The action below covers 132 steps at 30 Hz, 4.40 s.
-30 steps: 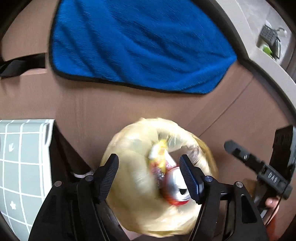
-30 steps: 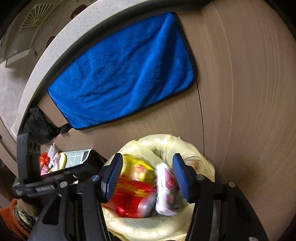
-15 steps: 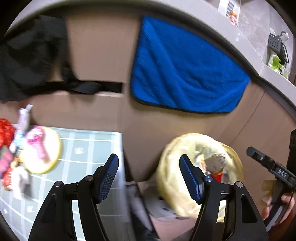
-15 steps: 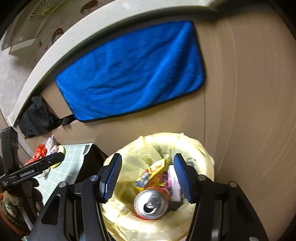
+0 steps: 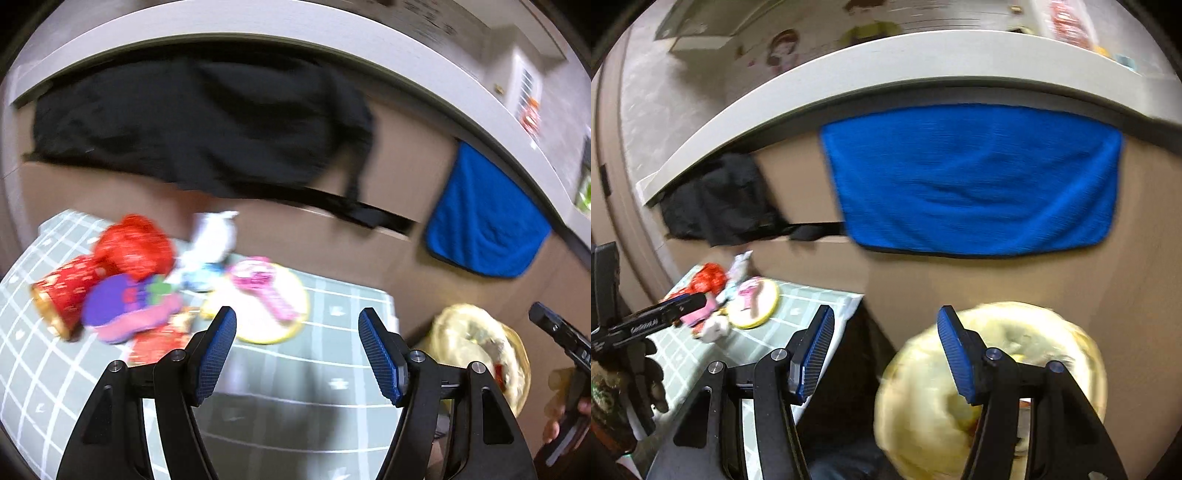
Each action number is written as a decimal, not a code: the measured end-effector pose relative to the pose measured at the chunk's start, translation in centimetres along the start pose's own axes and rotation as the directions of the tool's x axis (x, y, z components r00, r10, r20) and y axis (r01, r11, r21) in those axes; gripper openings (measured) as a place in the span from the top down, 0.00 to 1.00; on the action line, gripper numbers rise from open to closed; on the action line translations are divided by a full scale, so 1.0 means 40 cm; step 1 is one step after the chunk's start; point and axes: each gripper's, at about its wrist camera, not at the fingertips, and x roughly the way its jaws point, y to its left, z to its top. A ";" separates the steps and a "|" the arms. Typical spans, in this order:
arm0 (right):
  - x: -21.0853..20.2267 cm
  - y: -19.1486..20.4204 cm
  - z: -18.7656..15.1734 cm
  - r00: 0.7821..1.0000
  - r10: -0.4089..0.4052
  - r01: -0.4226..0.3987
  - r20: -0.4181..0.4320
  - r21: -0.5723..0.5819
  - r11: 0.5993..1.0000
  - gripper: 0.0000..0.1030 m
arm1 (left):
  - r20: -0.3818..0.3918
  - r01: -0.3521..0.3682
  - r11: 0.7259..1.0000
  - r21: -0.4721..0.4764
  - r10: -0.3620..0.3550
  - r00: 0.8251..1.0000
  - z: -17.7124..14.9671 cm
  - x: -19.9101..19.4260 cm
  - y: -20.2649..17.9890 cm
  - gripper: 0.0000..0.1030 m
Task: Collect trash
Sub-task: 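Move both tools back over the table, then grasp the red paper cup with left tool while right tool grasps purple sponge, then carry the red cup and purple sponge over the bin with both tools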
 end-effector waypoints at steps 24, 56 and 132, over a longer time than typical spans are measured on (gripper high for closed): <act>0.229 0.472 -0.061 0.947 0.210 -0.253 -0.242 -0.163 0.954 0.46 | -0.030 -0.125 0.978 -0.169 0.122 0.992 0.039 -0.050 0.563 0.30; 0.444 0.735 -0.023 0.856 0.360 -0.454 -0.371 -0.205 0.867 0.46 | -0.110 -0.114 0.964 -0.241 0.089 0.990 -0.075 -0.193 0.550 0.47; 0.183 0.463 -0.002 0.932 0.298 -0.343 -0.206 -0.236 0.909 0.40 | 0.011 -0.023 0.998 0.054 0.022 1.000 0.019 -0.168 0.097 0.46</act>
